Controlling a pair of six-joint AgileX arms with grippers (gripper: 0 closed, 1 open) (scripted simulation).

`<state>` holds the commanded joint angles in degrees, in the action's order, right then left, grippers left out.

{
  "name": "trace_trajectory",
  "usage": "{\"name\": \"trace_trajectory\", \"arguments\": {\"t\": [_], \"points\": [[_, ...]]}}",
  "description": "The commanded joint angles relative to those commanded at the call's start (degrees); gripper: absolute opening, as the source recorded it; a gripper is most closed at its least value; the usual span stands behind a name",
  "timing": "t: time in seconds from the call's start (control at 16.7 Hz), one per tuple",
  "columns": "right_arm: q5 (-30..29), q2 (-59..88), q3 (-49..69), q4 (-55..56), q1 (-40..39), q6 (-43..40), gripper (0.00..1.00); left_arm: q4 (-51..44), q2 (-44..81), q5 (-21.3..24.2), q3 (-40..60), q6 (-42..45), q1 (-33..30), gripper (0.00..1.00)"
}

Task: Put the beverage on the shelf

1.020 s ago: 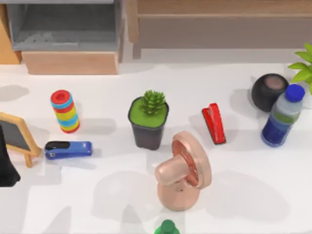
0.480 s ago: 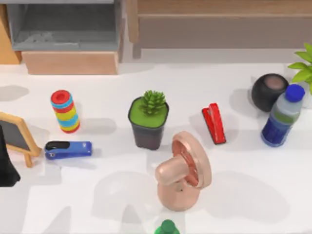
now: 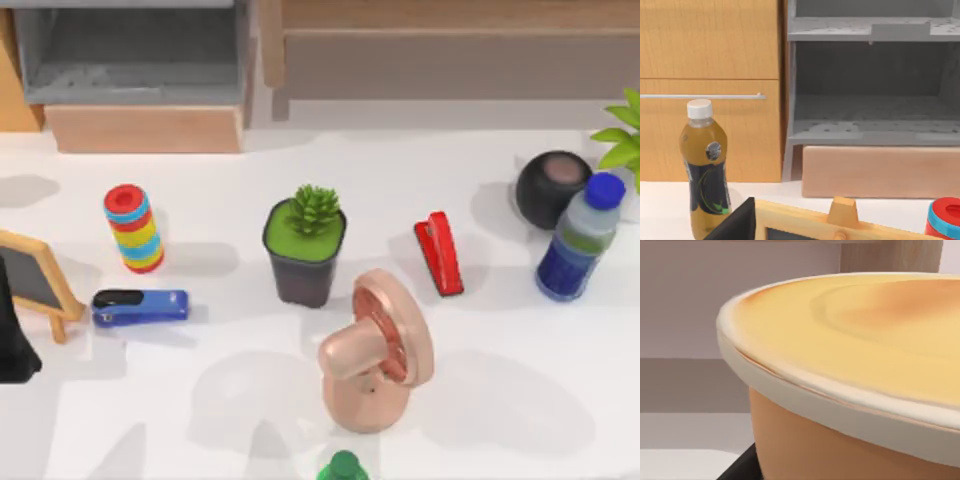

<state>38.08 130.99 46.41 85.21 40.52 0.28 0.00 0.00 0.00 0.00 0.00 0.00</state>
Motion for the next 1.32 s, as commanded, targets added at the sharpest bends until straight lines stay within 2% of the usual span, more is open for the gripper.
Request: {"name": "trace_trajectory", "arguments": {"t": [0.84,1.08,1.32], "points": [[-0.27,-2.74,0.26,-1.74,-0.09,0.17,0.0,0.0,0.0,0.0,0.0,0.0,0.0,1.0],[-4.78,-8.41,4.0,-2.73,-3.54,-0.17,0.0,0.0,0.0,0.0,0.0,0.0,0.0,1.0],[-13.31,-15.21,8.48,-7.5,-11.25,-0.43,0.0,0.0,0.0,0.0,0.0,0.0,0.0,1.0]]}}
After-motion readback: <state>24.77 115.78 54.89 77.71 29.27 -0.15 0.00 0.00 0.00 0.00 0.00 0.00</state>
